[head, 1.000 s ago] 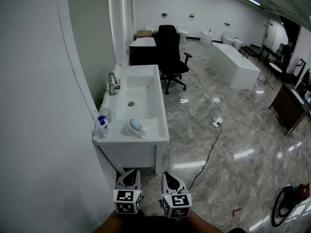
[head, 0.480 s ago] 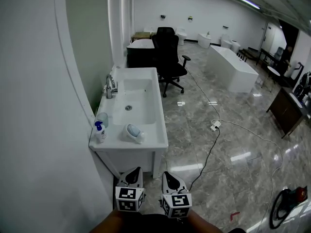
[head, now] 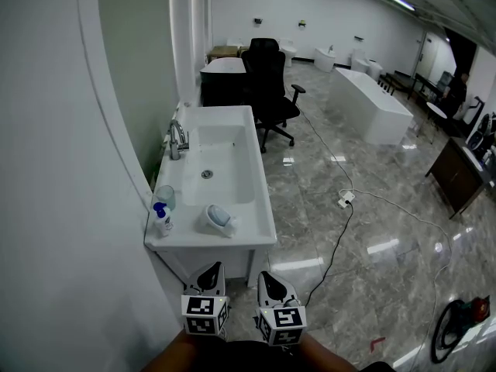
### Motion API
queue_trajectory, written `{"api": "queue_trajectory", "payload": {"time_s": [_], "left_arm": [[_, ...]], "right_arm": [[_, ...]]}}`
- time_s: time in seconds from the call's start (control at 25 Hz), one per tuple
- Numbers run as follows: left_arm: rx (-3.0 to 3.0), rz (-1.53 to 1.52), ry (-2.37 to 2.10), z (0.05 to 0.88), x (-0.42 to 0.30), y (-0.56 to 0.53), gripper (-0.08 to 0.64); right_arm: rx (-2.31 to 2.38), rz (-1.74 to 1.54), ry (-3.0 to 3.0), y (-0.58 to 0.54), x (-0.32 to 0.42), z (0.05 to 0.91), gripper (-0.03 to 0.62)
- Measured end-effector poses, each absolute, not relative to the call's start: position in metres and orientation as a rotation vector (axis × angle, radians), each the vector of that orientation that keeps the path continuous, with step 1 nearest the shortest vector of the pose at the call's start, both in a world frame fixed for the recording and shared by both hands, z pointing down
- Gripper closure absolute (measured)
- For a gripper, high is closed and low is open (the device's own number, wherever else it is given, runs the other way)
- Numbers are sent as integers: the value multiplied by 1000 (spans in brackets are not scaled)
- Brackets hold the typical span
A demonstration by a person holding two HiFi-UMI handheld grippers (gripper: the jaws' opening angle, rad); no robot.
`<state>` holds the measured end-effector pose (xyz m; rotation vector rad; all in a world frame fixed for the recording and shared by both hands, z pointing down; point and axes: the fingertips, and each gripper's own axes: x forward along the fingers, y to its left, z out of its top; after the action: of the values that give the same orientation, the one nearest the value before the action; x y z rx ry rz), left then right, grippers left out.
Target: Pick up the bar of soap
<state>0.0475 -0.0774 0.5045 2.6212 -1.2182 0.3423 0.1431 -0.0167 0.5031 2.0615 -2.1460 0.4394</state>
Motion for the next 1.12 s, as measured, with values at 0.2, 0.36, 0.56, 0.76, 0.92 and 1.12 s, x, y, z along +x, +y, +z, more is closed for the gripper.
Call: {"api": "queue_trajectory", "payload": {"time_s": [0.2, 0.36, 0.56, 0.76, 0.92, 1.12], "left_arm": [[2583, 344, -1225, 516, 34, -99, 558], [2550, 341, -1233, 522, 25, -112, 558], [2519, 364, -1228, 531, 17, -133, 557], [2513, 378, -1225, 534, 11, -157, 558], [2512, 387, -1232, 532, 0, -179, 557], [2519, 390, -1228, 524, -7, -204, 558]], "right_arm": [[2015, 452, -2173, -42, 126, 510, 588], [1977, 463, -2162, -59, 118, 517, 588], [1949, 473, -2161, -83, 108, 519, 588], [1928, 497, -2185, -112, 97, 518, 588], [1921, 487, -2185, -132, 88, 522, 588], [1923, 484, -2207, -159, 76, 502, 588]]}}
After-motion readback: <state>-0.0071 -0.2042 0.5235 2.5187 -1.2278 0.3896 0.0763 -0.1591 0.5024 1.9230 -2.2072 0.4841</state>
